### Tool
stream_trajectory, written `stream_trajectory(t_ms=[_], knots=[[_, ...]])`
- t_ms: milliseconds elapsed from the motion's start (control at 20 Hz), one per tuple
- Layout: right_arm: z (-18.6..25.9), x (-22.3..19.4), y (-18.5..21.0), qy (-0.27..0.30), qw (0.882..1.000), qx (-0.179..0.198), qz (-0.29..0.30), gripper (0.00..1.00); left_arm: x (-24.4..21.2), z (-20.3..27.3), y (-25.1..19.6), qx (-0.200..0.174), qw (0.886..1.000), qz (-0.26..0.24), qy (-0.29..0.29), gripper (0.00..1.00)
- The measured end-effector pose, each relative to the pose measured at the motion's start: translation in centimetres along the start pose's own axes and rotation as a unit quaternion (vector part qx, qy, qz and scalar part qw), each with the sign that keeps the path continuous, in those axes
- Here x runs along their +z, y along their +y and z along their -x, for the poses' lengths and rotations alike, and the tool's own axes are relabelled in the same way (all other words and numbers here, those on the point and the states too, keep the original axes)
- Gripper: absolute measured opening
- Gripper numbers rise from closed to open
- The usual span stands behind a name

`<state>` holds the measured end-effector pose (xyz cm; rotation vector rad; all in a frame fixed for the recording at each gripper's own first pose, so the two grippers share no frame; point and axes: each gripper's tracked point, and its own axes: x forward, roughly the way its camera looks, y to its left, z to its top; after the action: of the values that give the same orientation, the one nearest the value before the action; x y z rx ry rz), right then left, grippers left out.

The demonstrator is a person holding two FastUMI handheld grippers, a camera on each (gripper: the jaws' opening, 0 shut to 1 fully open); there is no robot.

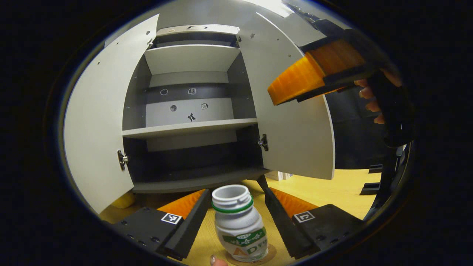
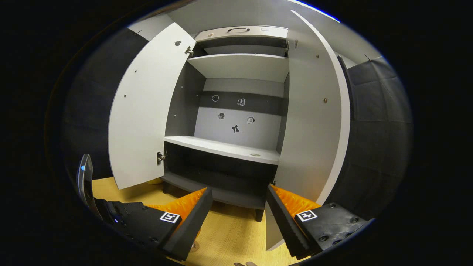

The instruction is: Grasp the bottle in the cabinet with the left hand and place it on the coaster, then close the right door with the right hand and the left door with the left hand.

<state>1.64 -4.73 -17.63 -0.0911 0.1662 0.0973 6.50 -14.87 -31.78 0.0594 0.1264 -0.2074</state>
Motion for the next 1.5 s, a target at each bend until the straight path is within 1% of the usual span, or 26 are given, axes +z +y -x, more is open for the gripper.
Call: stream_trajectory(t_ms=[150,300,400,500,600,750,850,950,1100,1150,1200,1300,1500], knots=[[1.5,2.9,-1.0,-0.007,1.0,-0.01,0.004,0.98,4.1,0.3,1.2,-0.003,1.0,0.014,-0.014,0.94],[3.2,6.9,-2.0,-0.026,0.999,-0.028,-0.022,0.98,9.4,1.4,2.5,-0.007,0.999,0.024,-0.026,0.94],[4.1,9.0,-2.3,-0.029,0.998,-0.035,-0.039,0.98,13.3,2.9,3.5,-0.015,0.999,0.031,-0.03,0.94],[5.1,11.0,-3.3,-0.036,0.997,-0.055,-0.04,0.98,16.6,4.9,5.0,-0.025,0.998,0.049,-0.031,0.94],[6.2,12.8,-4.6,-0.049,0.995,-0.085,-0.034,0.98,18.7,7.3,6.9,-0.027,0.998,0.058,-0.022,0.94],[8.0,14.1,-6.0,-0.053,0.99,-0.126,-0.018,0.98,20.4,11.3,11.3,0.008,0.999,0.032,-0.012,0.94],[9.0,14.8,-6.7,-0.054,0.988,-0.147,-0.003,0.98,21.0,14.1,13.8,0.031,0.999,0.016,-0.001,0.94],[9.6,15.1,-7.7,-0.055,0.985,-0.164,0.011,0.97,21.6,16.9,16.0,0.057,0.998,0.026,0.009,0.94],[9.2,14.4,-10.2,-0.042,0.981,-0.188,0.019,0.98,22.5,19.8,18.8,0.092,0.994,0.062,0.022,0.94],[9.0,14.1,-11.3,-0.034,0.979,-0.199,0.018,0.98,22.6,20.5,19.9,0.106,0.992,0.064,0.026,0.96],[8.6,13.9,-12.3,-0.031,0.978,-0.206,0.017,0.98,22.7,21.2,21.3,0.126,0.99,0.06,0.03,0.94],[7.6,14.2,-14.0,-0.034,0.976,-0.213,0.011,0.98,22.7,22.0,23.9,0.168,0.984,0.055,0.036,0.94],[5.4,14.1,-15.9,-0.034,0.979,-0.202,-0.016,0.98,22.2,22.8,27.7,0.234,0.968,0.083,0.039,0.95]])
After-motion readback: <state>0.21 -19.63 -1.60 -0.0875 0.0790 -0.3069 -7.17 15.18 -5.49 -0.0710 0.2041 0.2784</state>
